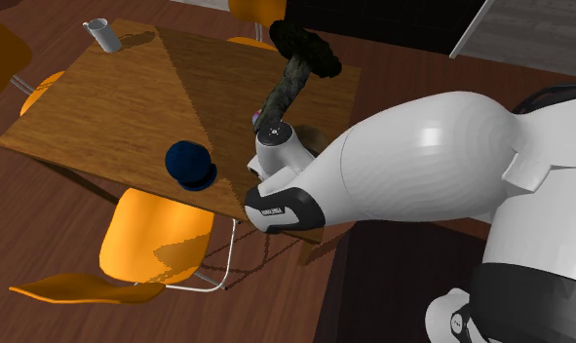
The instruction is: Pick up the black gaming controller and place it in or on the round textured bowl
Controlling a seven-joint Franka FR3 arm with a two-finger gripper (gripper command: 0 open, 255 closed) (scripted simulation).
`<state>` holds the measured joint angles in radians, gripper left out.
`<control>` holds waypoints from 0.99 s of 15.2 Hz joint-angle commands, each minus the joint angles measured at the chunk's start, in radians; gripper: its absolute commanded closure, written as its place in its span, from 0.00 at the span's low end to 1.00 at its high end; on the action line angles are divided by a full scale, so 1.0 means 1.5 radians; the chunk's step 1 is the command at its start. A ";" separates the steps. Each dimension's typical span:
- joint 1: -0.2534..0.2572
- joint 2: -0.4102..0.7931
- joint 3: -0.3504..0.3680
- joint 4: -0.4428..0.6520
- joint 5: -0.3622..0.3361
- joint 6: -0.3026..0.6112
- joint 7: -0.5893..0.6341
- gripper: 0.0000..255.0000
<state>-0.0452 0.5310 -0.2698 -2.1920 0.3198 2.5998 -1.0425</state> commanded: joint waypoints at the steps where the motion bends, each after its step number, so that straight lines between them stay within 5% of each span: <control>1: 0.000 0.000 0.000 0.000 0.000 0.000 0.000 0.00; 3: 0.000 0.000 0.000 0.000 0.000 0.000 0.000 0.00; 4: 0.000 0.000 0.000 0.000 0.000 0.000 0.000 1.00; 15: 0.005 -0.017 -0.007 -0.005 -0.008 -0.012 0.006 1.00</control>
<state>-0.0404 0.5177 -0.2758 -2.1945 0.3130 2.5890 -1.0370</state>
